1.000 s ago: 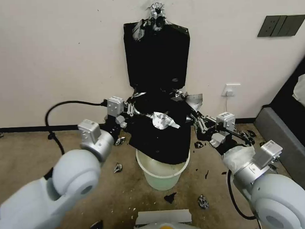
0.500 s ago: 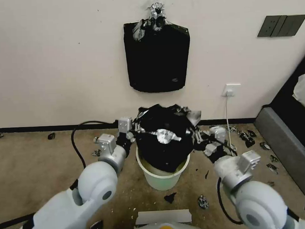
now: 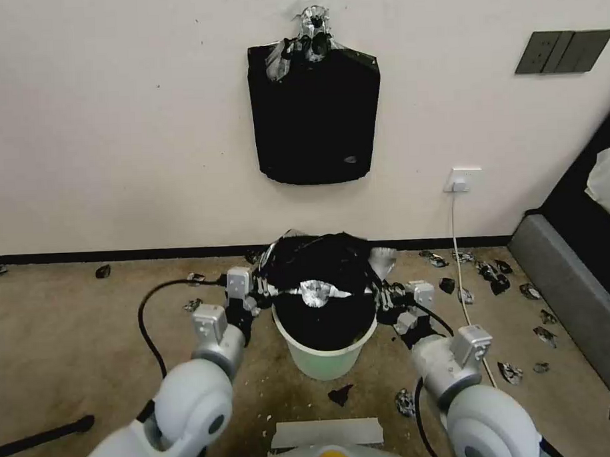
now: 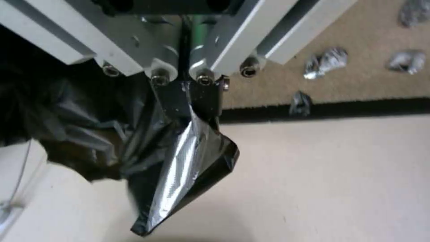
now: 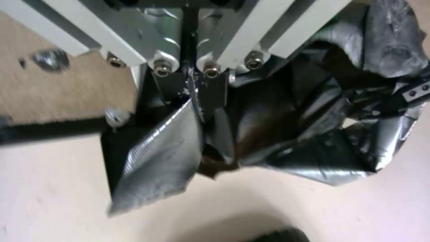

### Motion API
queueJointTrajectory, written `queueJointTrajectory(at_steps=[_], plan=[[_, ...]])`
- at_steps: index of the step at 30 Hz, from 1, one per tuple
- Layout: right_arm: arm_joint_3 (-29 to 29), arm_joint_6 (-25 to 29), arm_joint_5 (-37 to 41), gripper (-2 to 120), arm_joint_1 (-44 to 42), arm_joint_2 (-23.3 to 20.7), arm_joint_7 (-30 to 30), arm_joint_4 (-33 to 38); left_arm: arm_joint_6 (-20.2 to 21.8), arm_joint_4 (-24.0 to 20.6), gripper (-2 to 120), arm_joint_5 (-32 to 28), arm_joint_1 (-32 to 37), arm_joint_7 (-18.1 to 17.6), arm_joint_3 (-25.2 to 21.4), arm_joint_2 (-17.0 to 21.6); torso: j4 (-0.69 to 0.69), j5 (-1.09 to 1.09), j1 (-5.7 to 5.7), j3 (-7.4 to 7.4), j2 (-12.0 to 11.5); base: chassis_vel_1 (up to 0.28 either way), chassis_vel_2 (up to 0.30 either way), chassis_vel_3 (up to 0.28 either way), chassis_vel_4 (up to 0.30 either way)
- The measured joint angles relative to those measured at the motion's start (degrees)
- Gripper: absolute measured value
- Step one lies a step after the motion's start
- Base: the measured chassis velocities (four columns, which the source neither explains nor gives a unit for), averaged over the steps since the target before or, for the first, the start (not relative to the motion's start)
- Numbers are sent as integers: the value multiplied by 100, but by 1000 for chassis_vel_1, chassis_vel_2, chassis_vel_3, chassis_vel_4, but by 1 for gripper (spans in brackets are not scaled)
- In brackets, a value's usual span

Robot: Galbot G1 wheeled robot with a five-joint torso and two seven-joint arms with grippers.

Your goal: Place a trash bag onto the trash bin.

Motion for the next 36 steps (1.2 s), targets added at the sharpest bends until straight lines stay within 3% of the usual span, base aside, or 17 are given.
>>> queueJointTrajectory(at_steps=[5,20,31,36], plan=[[-44,-42,-6,0,-218,129,214,-103,-29,161,0,158,307,-14,-33,-200,0,1,0,0,0,0,0,0,0],[-172,-827,177,0,-364,247,1178,123,14,-61,0,374,1002,-270,-97,-502,0,0,0,0,0,0,0,0,0],[-100,-1394,768,0,-389,211,1717,318,683,-537,0,56,1331,-368,-194,-296,0,0,1,0,0,0,0,0,0],[-83,-1565,943,0,-391,219,1800,311,815,-524,0,-12,1348,-369,-192,-243,0,0,1,0,0,0,0,0,0]])
